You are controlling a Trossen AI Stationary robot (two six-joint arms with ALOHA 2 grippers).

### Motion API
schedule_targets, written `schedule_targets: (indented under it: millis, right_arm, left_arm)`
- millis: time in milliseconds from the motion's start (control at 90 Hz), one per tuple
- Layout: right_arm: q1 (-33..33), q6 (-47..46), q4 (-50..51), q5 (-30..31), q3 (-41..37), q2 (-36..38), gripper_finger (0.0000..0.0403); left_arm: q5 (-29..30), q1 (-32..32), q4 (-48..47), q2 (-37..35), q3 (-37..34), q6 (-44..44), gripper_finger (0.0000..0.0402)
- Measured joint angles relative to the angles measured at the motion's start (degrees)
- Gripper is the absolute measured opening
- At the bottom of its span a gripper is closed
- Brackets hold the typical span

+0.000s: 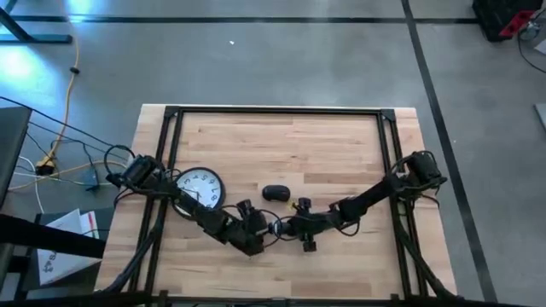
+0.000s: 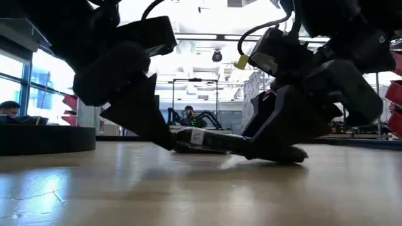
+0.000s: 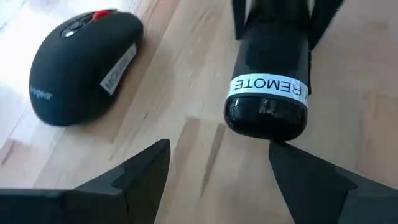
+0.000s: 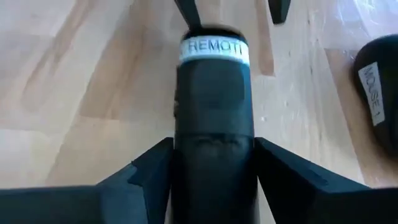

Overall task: Insert battery
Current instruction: Close the black remote battery compartment

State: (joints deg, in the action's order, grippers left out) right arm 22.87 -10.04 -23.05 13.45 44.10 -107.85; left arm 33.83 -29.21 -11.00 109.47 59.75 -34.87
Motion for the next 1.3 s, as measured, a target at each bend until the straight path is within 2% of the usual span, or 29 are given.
schedule_targets:
  millis: [322,478,644,767,922,1156,1300]
  right_arm:
    - [0.02,0.87,-2.35,-0.23,0.04,0.37,0.0217]
    - [0.04,-0.35,-2.18,-2.34,0.04,5.24,0.0222]
    - [0.04,-0.31,8.75,-2.55,0.15,12.75,0.0215]
    - [0.42,-1.64,14.58,-2.53,0.04,12.62,0.0186]
    - [0.59,-2.27,14.3,-2.51,0.04,8.97,0.0119]
    - [0.59,-3.48,12.26,-2.13,0.06,6.8,0.0015]
    - [0.61,-4.07,10.89,-2.12,0.13,5.31,0.0008]
  left_arm:
    - [-0.4,-0.04,-2.88,0.0,0.0,-1.31,0.0257]
    - [-0.66,-0.04,-4.18,0.0,0.0,-2.1,0.0257]
    - [-0.72,-0.2,-5.32,0.0,0.0,-3.44,0.0257]
    - [-0.61,-0.25,-5.2,0.0,0.0,-3.48,0.0257]
    - [-0.48,-0.24,-4.27,0.63,0.0,-3.47,0.0257]
    - [0.61,-0.26,1.91,3.34,0.13,-1.56,0.0257]
    - [1.35,-0.26,2.25,3.5,0.13,-1.18,0.0257]
